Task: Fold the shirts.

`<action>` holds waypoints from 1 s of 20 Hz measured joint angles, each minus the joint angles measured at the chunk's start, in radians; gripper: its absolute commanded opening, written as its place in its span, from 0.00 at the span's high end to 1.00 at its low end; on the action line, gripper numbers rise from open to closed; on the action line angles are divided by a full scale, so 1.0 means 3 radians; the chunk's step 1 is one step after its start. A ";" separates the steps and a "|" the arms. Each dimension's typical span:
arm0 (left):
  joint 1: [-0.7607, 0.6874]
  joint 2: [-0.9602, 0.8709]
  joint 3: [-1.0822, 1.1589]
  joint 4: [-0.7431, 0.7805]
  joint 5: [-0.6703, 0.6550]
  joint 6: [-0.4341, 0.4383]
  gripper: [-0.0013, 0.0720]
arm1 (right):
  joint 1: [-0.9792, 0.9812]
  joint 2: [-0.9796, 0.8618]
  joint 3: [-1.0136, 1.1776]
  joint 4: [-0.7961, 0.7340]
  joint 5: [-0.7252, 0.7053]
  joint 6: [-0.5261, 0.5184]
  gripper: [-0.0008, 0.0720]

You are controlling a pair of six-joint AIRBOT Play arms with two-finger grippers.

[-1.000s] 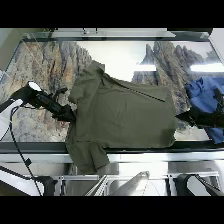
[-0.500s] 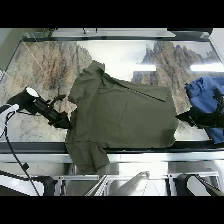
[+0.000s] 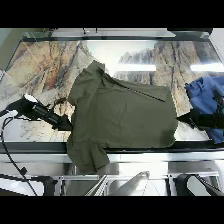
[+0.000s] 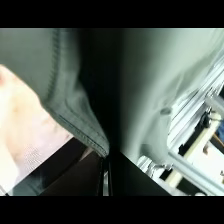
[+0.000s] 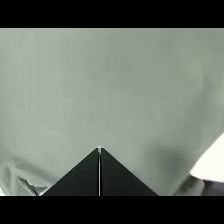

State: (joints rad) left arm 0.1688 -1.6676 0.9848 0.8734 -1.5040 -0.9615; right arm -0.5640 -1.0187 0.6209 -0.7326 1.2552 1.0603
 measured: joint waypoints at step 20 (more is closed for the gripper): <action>0.1321 0.1147 -0.0615 -0.0018 0.0506 -0.0231 0.96 | 0.0079 -0.0005 -0.0788 -0.0580 0.0064 0.0880 0.81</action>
State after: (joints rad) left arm 0.5652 -1.3235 0.8001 0.8680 -1.3521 -1.0309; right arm -0.5404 -1.0203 0.3843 -0.9066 1.2743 1.3243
